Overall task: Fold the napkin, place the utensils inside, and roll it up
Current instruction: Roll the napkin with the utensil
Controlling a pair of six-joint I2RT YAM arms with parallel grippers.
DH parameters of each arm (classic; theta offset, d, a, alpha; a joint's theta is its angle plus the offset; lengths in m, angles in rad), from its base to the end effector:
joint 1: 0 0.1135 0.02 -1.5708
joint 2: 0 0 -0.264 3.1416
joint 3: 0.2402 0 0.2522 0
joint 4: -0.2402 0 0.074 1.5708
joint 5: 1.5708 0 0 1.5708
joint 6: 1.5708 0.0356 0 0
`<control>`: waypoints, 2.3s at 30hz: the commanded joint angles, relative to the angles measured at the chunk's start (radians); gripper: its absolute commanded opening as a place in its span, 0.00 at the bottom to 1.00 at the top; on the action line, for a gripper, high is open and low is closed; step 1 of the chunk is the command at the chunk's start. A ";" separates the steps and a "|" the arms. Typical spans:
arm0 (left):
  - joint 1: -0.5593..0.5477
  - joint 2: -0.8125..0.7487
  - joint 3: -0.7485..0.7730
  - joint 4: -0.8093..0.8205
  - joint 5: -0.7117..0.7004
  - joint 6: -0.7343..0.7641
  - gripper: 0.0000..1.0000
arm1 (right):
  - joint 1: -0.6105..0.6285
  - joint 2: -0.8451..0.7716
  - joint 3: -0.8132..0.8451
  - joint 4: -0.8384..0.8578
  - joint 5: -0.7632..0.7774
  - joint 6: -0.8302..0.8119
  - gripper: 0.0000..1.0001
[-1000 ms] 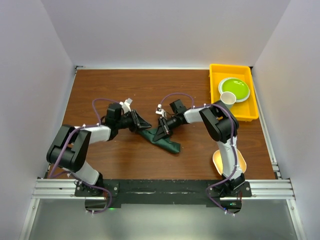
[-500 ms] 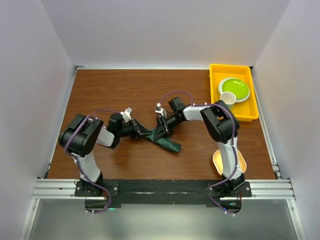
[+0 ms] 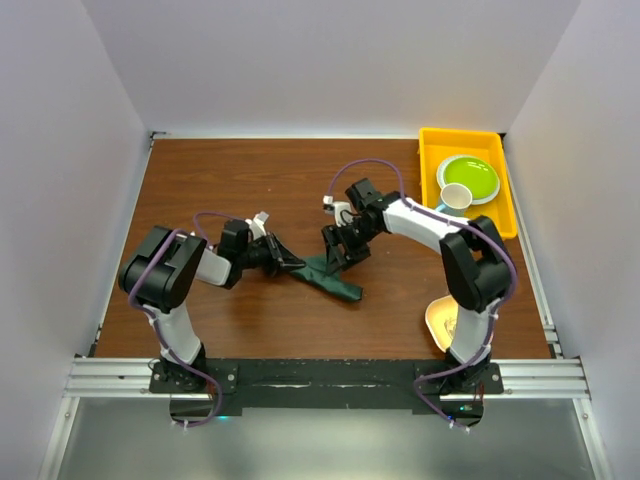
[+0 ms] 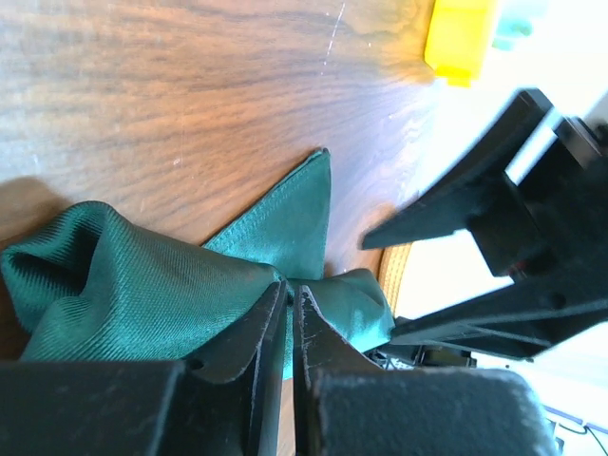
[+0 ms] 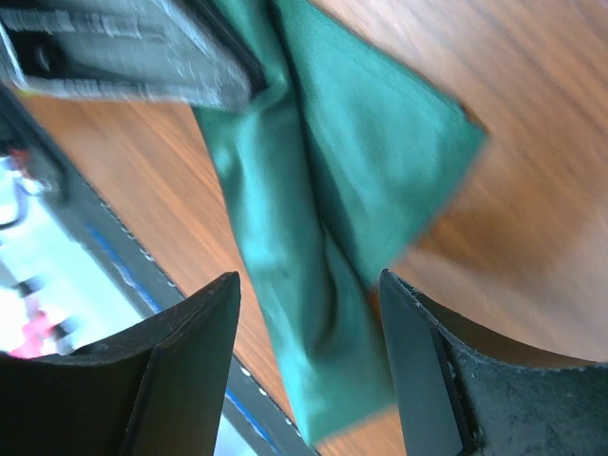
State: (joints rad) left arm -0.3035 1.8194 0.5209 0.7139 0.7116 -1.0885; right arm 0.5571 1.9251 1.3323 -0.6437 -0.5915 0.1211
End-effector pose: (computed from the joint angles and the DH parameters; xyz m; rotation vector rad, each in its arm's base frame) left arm 0.2725 -0.1097 0.0939 -0.4713 2.3813 -1.4991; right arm 0.3140 0.2190 0.1762 -0.7633 2.7651 0.9839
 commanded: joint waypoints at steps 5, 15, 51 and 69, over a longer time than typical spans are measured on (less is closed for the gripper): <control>-0.002 0.018 0.096 -0.212 0.000 0.093 0.11 | 0.038 -0.184 -0.238 0.033 0.249 -0.002 0.64; -0.002 -0.009 0.125 -0.307 0.006 0.111 0.11 | 0.142 -0.285 -0.168 -0.011 0.590 -0.032 0.67; 0.010 -0.100 0.280 -0.674 -0.081 0.237 0.22 | 0.438 0.015 -0.068 0.262 0.840 -0.058 0.20; 0.106 -0.216 0.324 -0.619 -0.035 0.236 0.30 | 0.015 0.218 0.096 0.156 -0.342 -0.034 0.13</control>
State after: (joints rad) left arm -0.1600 1.6245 0.8555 -0.0490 0.5999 -0.7841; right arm 0.6250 2.0617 1.3872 -0.4240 -0.5838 0.0570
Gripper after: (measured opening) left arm 0.308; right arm 0.189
